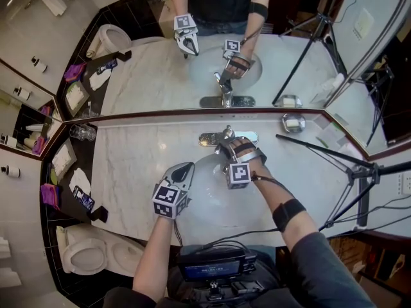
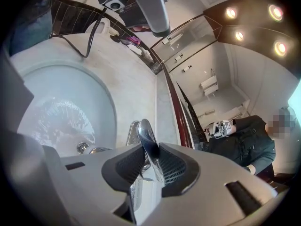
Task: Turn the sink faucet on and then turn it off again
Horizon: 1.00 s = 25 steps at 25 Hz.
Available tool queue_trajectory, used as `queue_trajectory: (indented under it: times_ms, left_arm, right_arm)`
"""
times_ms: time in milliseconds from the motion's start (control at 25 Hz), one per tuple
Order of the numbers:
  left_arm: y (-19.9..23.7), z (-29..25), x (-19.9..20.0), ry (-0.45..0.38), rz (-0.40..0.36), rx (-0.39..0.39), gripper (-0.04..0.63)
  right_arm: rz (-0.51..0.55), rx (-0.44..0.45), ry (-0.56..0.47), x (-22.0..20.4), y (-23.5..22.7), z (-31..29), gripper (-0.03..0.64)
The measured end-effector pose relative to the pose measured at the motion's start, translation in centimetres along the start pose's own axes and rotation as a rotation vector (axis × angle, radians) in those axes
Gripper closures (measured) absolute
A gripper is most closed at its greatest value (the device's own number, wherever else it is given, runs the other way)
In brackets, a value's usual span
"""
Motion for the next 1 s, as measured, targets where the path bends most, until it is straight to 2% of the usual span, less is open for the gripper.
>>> queue_trajectory:
  times_ms: [200,320,520,640,800,1000]
  left_arm:
    - [-0.3,0.8,-0.1,-0.007,0.0,0.003,0.594]
    - [-0.5,1.0,-0.4,-0.012,0.006,0.003,0.594]
    - [-1.2,0.9,-0.5,-0.023,0.004,-0.005,0.594]
    - [-1.6,0.9,-0.4,-0.031,0.007,-0.008,0.594]
    - [-2.1,0.8,-0.4,-0.044,0.009,-0.012,0.594]
    - [-2.3,1.1,-0.3,-0.066,0.021,-0.015,0.594]
  right_arm:
    - [-0.027,0.019,0.02,0.5,-0.2,1.0,0.52]
    - [-0.036,0.008,0.011,0.6,-0.1,2.1,0.518]
    - [-0.113,-0.033,0.012,0.4,-1.2,4.2,0.52]
    - [-0.183,-0.048,0.011,0.4,-2.1,5.6,0.522]
    - [-0.29,-0.059,0.02,-0.1,-2.9,7.7,0.577]
    - [-0.494,-0.097,0.026,-1.3,-3.5,10.5,0.597]
Point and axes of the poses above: the fingertips, and each gripper's own axes: z backward along the fingers, y to its left, x out of its top, the point moved 8 cm from there along z, backward along the fingers, and after that the axes turned 7 degrees about -x, right-handed, at the moved point
